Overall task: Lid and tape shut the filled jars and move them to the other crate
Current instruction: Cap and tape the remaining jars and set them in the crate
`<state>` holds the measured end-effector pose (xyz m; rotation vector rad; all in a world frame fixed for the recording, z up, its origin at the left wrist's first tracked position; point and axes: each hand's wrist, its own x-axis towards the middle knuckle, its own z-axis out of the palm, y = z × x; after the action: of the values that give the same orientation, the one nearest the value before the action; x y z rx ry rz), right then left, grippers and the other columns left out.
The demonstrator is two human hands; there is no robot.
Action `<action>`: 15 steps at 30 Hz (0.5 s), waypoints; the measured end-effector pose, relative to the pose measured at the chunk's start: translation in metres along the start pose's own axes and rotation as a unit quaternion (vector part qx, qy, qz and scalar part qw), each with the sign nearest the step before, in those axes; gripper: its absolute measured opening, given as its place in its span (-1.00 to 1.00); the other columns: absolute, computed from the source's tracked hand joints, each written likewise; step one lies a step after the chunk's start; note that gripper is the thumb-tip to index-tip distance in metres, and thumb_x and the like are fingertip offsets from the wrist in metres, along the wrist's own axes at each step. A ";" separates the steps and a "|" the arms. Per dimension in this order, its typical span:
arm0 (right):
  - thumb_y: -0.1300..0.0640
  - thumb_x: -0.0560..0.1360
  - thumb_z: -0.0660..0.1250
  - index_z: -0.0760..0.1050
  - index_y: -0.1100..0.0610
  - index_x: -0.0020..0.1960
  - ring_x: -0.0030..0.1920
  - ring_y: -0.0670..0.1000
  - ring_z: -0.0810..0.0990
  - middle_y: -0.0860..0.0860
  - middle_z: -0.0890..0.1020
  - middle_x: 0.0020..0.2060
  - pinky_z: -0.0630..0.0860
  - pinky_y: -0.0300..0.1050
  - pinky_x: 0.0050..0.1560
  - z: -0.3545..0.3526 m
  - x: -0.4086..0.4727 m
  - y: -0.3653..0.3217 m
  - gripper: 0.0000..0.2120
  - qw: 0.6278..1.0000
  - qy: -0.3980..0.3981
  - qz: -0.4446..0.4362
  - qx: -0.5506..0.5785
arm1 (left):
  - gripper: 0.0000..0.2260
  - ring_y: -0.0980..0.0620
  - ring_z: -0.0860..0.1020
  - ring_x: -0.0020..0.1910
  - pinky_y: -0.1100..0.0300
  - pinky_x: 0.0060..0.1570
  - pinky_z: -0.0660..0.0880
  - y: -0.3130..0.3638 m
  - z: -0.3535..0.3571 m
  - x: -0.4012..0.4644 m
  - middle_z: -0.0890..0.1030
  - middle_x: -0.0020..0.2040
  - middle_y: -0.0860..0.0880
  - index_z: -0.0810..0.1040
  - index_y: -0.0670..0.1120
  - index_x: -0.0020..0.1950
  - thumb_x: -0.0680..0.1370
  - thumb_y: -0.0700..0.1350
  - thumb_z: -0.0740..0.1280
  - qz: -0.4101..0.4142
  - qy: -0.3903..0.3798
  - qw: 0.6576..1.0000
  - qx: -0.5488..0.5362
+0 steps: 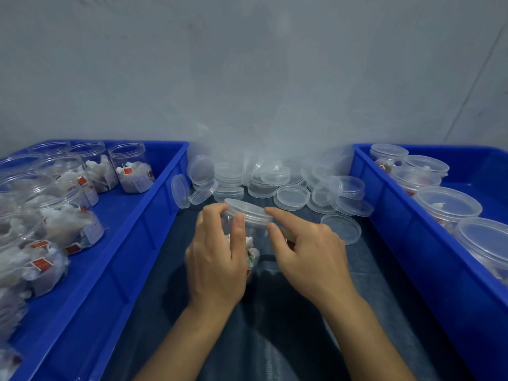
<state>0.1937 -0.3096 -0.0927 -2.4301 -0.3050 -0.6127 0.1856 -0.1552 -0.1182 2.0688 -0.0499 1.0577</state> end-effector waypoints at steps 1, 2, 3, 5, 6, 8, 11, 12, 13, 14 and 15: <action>-0.21 0.62 0.20 0.48 -0.34 0.40 -0.20 0.06 0.62 -0.18 0.51 -0.46 0.58 0.06 -0.09 0.000 0.000 0.000 -0.64 1.000 0.005 0.001 -0.002 | -0.82 0.10 0.56 -0.05 0.20 -0.18 0.33 0.001 0.001 -0.001 0.61 0.09 0.01 0.38 0.03 0.25 0.73 0.08 0.13 -0.001 0.000 1.000 0.002; -0.20 0.62 0.23 0.50 -0.32 0.39 -0.20 0.05 0.62 -0.18 0.49 -0.47 0.58 0.05 -0.09 0.000 -0.001 -0.001 -0.65 1.000 0.008 0.004 -0.004 | -0.79 0.06 0.58 0.00 0.21 -0.13 0.33 0.002 0.001 -0.001 0.62 0.13 -0.02 0.39 0.02 0.28 0.73 0.07 0.12 -0.008 -0.011 1.000 0.000; -0.19 0.63 0.24 0.51 -0.31 0.39 -0.20 0.05 0.62 -0.18 0.50 -0.47 0.57 0.05 -0.09 -0.001 0.000 -0.001 -0.66 1.000 0.009 0.009 -0.003 | -0.74 0.00 0.60 0.09 0.21 -0.06 0.36 0.002 0.002 -0.002 0.63 0.22 -0.04 0.38 0.01 0.34 0.72 0.09 0.10 -0.014 -0.029 0.999 0.003; -0.19 0.63 0.23 0.52 -0.30 0.38 -0.17 0.07 0.64 -0.15 0.59 -0.41 0.58 0.07 -0.05 -0.001 0.000 -0.001 -0.66 1.000 0.003 0.021 0.005 | -0.59 -0.09 0.58 0.28 0.13 0.08 0.42 0.003 0.003 -0.005 0.57 0.41 -0.05 0.32 0.02 0.45 0.67 0.18 0.13 -0.014 -0.064 0.997 0.035; -0.19 0.63 0.22 0.52 -0.29 0.38 -0.15 0.07 0.65 -0.14 0.64 -0.38 0.58 0.07 -0.03 -0.001 0.000 -0.001 -0.66 1.000 0.002 0.025 0.008 | -0.49 -0.10 0.54 0.34 0.07 0.12 0.45 0.003 0.004 -0.006 0.53 0.48 -0.04 0.28 0.01 0.50 0.63 0.23 0.17 -0.010 -0.077 0.995 0.058; -0.19 0.62 0.15 0.52 -0.28 0.39 -0.12 0.06 0.65 -0.12 0.67 -0.33 0.57 0.07 -0.01 -0.003 0.000 -0.001 -0.63 1.000 0.000 0.027 0.014 | -0.31 -0.11 0.50 0.37 -0.04 0.14 0.52 0.004 0.005 -0.007 0.47 0.53 -0.06 0.24 -0.02 0.56 0.55 0.31 0.28 -0.008 -0.095 0.991 0.097; -0.12 0.58 0.03 0.44 -0.29 0.43 -0.12 0.06 0.61 -0.11 0.65 -0.30 0.52 0.10 0.01 -0.006 0.000 -0.002 -0.53 0.999 -0.030 0.028 0.034 | -0.17 -0.16 0.53 0.37 -0.09 0.10 0.57 0.001 0.007 -0.005 0.45 0.55 -0.06 0.21 -0.03 0.56 0.46 0.26 0.51 -0.018 -0.118 0.985 0.126; -0.11 0.57 0.03 0.41 -0.29 0.43 -0.15 0.07 0.59 -0.11 0.62 -0.32 0.51 0.11 0.01 -0.006 0.000 -0.002 -0.54 0.998 -0.041 0.024 0.037 | -0.15 -0.15 0.54 0.36 -0.07 0.10 0.56 -0.001 0.007 -0.004 0.46 0.54 -0.05 0.20 -0.01 0.56 0.44 0.22 0.56 -0.023 -0.119 0.984 0.128; -0.11 0.58 0.03 0.38 -0.29 0.44 -0.17 0.09 0.59 -0.12 0.59 -0.35 0.51 0.13 0.01 -0.006 0.000 -0.002 -0.54 0.998 -0.050 0.021 0.039 | -0.15 -0.15 0.55 0.36 -0.05 0.11 0.55 -0.003 0.007 -0.003 0.47 0.53 -0.05 0.20 0.00 0.55 0.43 0.20 0.58 -0.028 -0.116 0.985 0.123; -0.13 0.58 0.03 0.37 -0.29 0.44 -0.18 0.10 0.59 -0.13 0.56 -0.38 0.52 0.14 0.01 -0.006 0.000 -0.002 -0.55 0.997 -0.057 0.019 0.042 | -0.16 -0.14 0.56 0.36 -0.03 0.12 0.54 -0.004 0.007 -0.002 0.50 0.50 -0.05 0.19 0.01 0.54 0.43 0.20 0.57 -0.033 -0.108 0.987 0.113; -0.16 0.58 0.03 0.36 -0.28 0.44 -0.19 0.11 0.59 -0.15 0.53 -0.40 0.52 0.15 0.01 -0.006 0.001 -0.001 -0.55 0.997 -0.061 0.018 0.045 | -0.18 -0.13 0.56 0.35 -0.02 0.14 0.53 -0.005 0.006 -0.001 0.53 0.47 -0.07 0.19 0.04 0.53 0.44 0.21 0.56 -0.041 -0.099 0.989 0.099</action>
<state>0.1921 -0.3121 -0.0874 -2.3849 -0.3312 -0.4264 0.1912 -0.1561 -0.1239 2.3297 0.0417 0.8327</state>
